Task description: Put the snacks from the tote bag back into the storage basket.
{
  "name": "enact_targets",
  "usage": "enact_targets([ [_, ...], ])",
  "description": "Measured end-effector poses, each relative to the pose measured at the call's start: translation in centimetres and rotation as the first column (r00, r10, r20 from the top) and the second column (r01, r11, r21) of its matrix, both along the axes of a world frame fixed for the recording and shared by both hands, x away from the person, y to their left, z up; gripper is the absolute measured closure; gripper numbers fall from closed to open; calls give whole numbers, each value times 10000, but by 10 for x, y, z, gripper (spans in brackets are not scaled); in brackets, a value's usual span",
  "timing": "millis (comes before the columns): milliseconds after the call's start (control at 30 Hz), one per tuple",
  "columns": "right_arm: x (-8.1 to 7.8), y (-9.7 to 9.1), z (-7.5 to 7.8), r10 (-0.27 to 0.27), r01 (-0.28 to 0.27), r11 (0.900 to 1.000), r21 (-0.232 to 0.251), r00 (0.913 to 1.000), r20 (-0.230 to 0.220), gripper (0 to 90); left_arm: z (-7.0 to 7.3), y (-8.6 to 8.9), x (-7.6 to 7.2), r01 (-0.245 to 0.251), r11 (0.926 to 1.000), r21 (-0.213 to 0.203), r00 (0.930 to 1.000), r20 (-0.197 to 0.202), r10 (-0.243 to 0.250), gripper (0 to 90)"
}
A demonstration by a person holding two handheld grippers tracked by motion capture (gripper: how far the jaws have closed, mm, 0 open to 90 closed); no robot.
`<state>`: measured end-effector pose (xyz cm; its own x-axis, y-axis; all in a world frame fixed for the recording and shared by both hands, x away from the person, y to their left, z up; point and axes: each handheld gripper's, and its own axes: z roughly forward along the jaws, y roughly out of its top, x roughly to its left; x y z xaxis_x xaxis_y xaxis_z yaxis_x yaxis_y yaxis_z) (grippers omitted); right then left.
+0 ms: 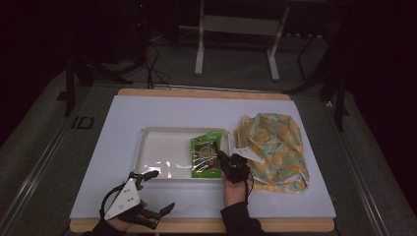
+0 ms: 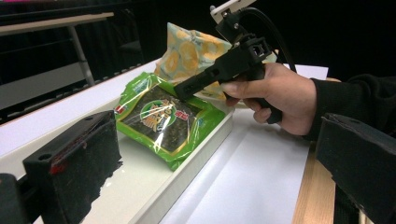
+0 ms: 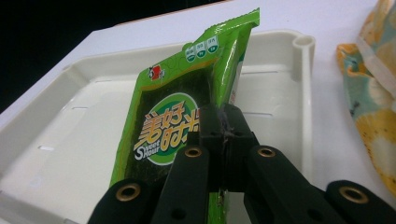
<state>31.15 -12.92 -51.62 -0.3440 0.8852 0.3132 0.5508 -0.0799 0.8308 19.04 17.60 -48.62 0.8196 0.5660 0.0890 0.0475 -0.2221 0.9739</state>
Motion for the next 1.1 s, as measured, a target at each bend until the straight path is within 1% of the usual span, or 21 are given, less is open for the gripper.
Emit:
enact_targets([
  [67, -1, -1, -1, 7, -8, 10000, -99, 10000, -70, 892, 0, 0, 0, 3, 10000, 2, 10000, 2, -3, 4],
  [100, -1, -1, -2, 4, -4, 10000, -58, 10000, -81, 891, 0, 0, 0, 8, 10000, 5, 10000, -1, -8, 4],
  [167, -2, -2, -1, 14, -15, 9998, -205, 10000, -51, 891, 0, 0, 0, 21, 10000, 17, 10000, -8, -21, 4],
  [233, -2, -2, -1, 33, -35, 9997, -225, 9999, -97, 891, 0, 0, 0, 19, 10000, 17, 10000, -9, -19, 4],
  [300, -2, -3, 0, 43, -48, 9994, -345, 9999, -134, 891, 0, 0, 0, 21, 10000, 1, 10000, -1, -21, 4],
  [367, -2, -5, -1, 52, -57, 9995, -307, 9998, -173, 891, 0, 0, 0, 35, 10000, -10, 10000, -21, -35, 4],
  [500, -3, -7, -2, 40, -50, 9990, -442, 9998, -209, 889, 0, -1, 0, 60, 10000, -8, 10000, -26, -60, 4],
  [567, -3, -7, -3, 67, -82, 9976, -682, 9997, -220, 887, 0, -1, 0, 53, 10000, -20, 10000, -27, -53, 4],
  [633, -3, -7, -3, 46, -63, 9971, -759, 9997, -230, 886, 0, -1, 1, 56, 10000, -23, 10000, -28, -56, 4],
  [667, -2, -7, -6, 100, -132, 9949, -1002, 9994, -329, 882, 0, -1, 1, 60, 10000, -14, 10000, -27, -60, 4],
  [733, -2, -8, -8, 91, -127, 9950, -993, 9993, -368, 879, 0, -1, 1, 68, 10000, -10, 10000, -28, -68, 4],
  [767, -1, -7, -9, 89, -131, 9931, -1165, 9993, -368, 872, 0, -1, 1, 75, 10000, -7, 10000, -27, -75, 4],
  [800, -1, -7, -9, 89, -131, 9931, -1165, 9993, -368, 872, 0, -1, 1, 76, 10000, 3, 10000, -24, -76, 4],
  [900, 0, -6, -10, 95, -152, 9906, -1362, 9991, -421, 852, 0, -1, 1, 96, 10000, 3, 10000, -18, -96, 4],
  [967, 1, -6, -11, 88, -154, 9870, -1599, 9991, -424, 823, 0, -1, 1, 105, 9999, 27, 9999, -26, -105, 4],
  [1033, 2, -6, -12, 188, -262, 9853, -1691, 9988, -452, 808, 0, -1, 1, 125, 9999, 31, 9999, -26, -125, 4],
  [1100, 2, -4, -11, 232, -313, 9798, -1974, 9988, -435, 787, 0, -2, 1, 155, 9999, 52, 9999, -24, -155, 4],
])
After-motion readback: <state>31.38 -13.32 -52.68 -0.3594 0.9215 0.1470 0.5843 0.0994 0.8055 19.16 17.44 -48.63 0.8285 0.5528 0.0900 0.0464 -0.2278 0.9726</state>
